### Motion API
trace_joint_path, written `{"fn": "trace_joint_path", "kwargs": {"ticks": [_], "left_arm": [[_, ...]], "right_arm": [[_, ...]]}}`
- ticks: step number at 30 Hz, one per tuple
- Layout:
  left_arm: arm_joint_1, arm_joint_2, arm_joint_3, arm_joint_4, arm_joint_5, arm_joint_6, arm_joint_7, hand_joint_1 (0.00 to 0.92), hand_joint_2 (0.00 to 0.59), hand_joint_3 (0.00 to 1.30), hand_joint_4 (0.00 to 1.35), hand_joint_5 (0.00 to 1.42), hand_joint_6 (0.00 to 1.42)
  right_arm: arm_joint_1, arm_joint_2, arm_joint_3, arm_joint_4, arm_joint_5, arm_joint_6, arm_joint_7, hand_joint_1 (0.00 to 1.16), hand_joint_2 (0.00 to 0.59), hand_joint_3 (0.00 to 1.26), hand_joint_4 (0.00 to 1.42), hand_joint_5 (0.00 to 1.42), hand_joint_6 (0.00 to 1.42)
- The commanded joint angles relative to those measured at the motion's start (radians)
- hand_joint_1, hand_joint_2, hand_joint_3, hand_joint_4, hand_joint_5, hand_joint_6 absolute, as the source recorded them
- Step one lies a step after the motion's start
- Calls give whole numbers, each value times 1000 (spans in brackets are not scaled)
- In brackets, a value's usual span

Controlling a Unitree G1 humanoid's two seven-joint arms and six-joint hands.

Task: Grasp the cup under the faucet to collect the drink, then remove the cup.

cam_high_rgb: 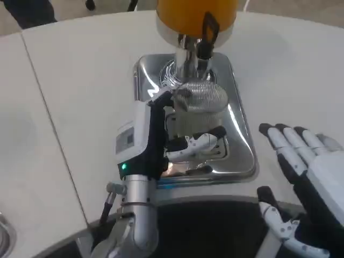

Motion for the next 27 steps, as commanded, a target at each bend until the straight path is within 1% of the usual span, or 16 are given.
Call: {"fn": "trace_joint_path", "kwargs": {"ticks": [1,3,5,7,10,13,15,20,24,27], "left_arm": [[-9,2,-22,35,5,16,29,605,112,719,895,1156,1370],[-7,9,-26,38,1,12,26,586,112,581,739,1046,1287],[-3,19,-27,35,-8,1,17,567,108,498,608,989,1225],[2,27,-30,27,-10,-6,16,550,98,435,520,934,1158],[7,35,-33,19,-18,-15,2,530,90,382,446,879,1088],[10,45,-47,13,-9,-18,1,518,80,345,392,841,1035],[12,48,-51,9,-13,-21,-2,510,75,327,340,823,1011],[21,57,-56,-15,-23,-41,-21,494,61,288,241,733,879],[45,71,-50,-54,-28,-40,-38,476,59,252,177,637,792],[75,91,-36,-115,-37,-28,-58,468,51,230,150,587,712]], "right_arm": [[6,-1,-11,-13,2,7,10,214,586,0,0,0,26],[5,1,-3,-8,-1,6,7,215,586,0,0,0,28],[-5,3,10,14,-4,5,-3,217,586,0,0,0,40],[-17,0,16,32,-1,7,-11,219,586,0,0,0,42],[-36,-8,10,47,5,11,-16,223,586,0,0,0,43],[-41,-8,-1,56,11,21,-23,227,586,0,0,0,44],[-40,-10,-1,58,15,20,-29,230,586,0,0,0,45],[-35,-9,5,67,21,22,-43,235,586,0,0,0,46],[-50,-12,9,91,26,20,-71,239,586,0,0,0,47],[-56,-16,9,113,40,16,-104,241,586,0,0,0,47]]}}
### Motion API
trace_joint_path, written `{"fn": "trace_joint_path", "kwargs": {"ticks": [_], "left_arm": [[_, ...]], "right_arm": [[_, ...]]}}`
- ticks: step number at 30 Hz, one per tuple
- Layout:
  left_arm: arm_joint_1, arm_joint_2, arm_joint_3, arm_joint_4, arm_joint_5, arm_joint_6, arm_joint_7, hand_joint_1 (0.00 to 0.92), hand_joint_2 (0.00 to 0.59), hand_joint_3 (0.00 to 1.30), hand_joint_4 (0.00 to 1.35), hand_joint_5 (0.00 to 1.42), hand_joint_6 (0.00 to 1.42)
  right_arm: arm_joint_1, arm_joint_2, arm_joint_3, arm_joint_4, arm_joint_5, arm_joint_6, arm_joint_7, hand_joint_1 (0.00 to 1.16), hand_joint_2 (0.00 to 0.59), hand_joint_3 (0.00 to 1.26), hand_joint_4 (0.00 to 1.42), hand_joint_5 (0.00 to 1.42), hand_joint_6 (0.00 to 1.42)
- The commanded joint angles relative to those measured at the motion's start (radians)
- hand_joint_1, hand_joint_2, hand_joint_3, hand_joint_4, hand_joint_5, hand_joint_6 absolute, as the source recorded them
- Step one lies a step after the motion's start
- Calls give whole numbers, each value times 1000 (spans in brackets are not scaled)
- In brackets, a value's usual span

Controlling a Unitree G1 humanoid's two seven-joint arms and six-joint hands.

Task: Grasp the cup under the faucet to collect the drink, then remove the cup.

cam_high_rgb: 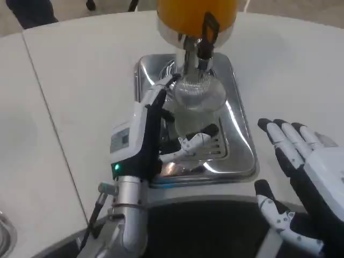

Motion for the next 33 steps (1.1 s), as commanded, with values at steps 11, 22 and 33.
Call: {"fn": "trace_joint_path", "kwargs": {"ticks": [11,22,33], "left_arm": [[179,105,109,-320,-84,39,-174,454,54,190,95,472,490],[310,151,213,-598,-88,140,-250,458,72,140,38,372,346],[654,242,256,-1070,202,433,-420,298,131,0,0,11,34]], "right_arm": [[-6,-19,22,112,58,6,-139,240,586,0,0,0,47],[-81,1,23,112,104,63,-154,231,586,0,0,0,48],[-353,156,119,94,128,319,-101,306,586,4,0,0,48]]}}
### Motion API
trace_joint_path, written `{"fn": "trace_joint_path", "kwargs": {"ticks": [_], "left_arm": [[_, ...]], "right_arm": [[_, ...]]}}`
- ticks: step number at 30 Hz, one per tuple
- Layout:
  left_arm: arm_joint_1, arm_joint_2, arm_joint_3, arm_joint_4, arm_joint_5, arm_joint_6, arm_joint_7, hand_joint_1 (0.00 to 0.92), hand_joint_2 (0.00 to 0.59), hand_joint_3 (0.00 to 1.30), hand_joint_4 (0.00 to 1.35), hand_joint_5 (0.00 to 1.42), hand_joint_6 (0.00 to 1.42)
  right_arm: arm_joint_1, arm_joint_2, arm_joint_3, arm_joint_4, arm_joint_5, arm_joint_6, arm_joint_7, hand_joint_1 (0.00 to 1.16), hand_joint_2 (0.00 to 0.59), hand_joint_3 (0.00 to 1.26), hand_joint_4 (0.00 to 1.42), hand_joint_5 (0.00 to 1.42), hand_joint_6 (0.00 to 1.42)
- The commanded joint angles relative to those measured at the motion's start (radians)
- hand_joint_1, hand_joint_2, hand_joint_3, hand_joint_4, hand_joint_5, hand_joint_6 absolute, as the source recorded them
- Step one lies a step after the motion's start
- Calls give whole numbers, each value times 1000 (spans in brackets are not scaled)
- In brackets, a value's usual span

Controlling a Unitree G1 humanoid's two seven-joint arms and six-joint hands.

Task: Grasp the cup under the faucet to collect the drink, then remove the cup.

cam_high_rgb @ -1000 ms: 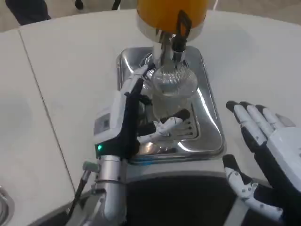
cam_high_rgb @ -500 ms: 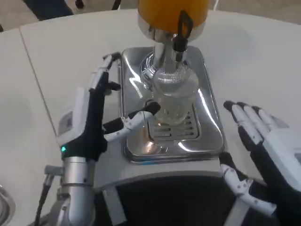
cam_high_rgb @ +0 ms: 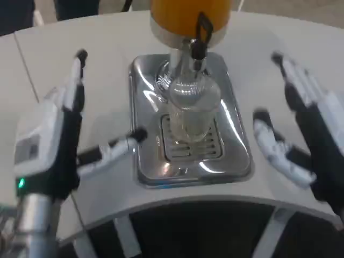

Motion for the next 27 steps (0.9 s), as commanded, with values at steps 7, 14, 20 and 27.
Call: {"fn": "trace_joint_path", "kwargs": {"ticks": [7,14,20,27], "left_arm": [[325,-7,-19,-301,271,243,-134,200,127,0,0,0,0],[370,-16,-37,-326,295,238,-172,172,121,0,0,0,0],[381,-10,-41,-332,297,235,-182,151,120,0,0,0,0],[402,3,-26,-345,291,222,-180,149,120,0,0,0,0]], "right_arm": [[-153,103,91,-3,42,143,-7,395,586,6,0,0,63],[-237,104,79,86,155,161,-125,451,586,0,0,0,62],[-289,69,62,195,207,146,-217,456,586,1,0,0,57],[-387,53,26,344,440,118,-231,447,582,0,0,0,36]]}}
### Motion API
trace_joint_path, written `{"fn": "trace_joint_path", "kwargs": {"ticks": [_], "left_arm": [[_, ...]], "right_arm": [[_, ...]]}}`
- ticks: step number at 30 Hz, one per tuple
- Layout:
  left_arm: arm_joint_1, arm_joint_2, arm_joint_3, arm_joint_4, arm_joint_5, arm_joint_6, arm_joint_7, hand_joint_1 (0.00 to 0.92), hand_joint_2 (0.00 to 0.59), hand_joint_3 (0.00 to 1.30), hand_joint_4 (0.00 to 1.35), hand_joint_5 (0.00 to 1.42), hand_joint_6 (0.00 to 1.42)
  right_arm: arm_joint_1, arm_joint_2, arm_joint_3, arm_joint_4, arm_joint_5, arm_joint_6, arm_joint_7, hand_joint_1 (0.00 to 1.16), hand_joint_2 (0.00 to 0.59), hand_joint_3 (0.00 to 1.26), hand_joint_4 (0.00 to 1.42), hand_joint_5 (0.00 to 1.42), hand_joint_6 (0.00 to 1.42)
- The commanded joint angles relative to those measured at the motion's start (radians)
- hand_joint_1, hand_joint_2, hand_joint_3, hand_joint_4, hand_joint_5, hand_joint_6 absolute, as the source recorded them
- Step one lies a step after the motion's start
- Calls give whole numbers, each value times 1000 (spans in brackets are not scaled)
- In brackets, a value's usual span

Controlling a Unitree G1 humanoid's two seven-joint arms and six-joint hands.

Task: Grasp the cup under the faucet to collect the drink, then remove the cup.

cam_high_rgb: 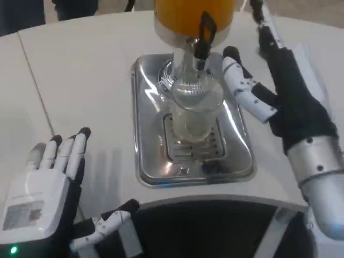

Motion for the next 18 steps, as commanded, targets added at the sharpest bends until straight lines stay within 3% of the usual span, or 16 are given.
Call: {"fn": "trace_joint_path", "kwargs": {"ticks": [1,6,10,14,17,18], "left_arm": [[23,9,5,-13,8,-18,-7,148,120,0,0,0,0],[27,-3,6,-10,3,-25,8,119,120,0,0,0,0],[29,-12,3,-4,3,-24,12,117,120,0,0,0,0],[31,-16,7,1,-4,-28,14,123,120,0,0,0,0],[31,-13,9,9,-3,-36,22,126,121,0,0,0,0],[30,-11,9,10,-2,-37,21,127,121,0,0,0,0]], "right_arm": [[-42,-23,9,40,95,-70,-24,427,569,0,0,0,33],[-49,-37,1,75,210,-80,-21,387,537,0,0,0,33],[-64,-67,13,107,245,-94,-27,364,546,1,0,0,33],[-88,-68,-2,158,329,-71,-12,358,544,4,0,0,33],[-100,-138,60,144,266,-122,-5,345,529,6,0,0,33],[-91,-132,70,124,279,-106,0,344,529,6,0,0,33]]}}
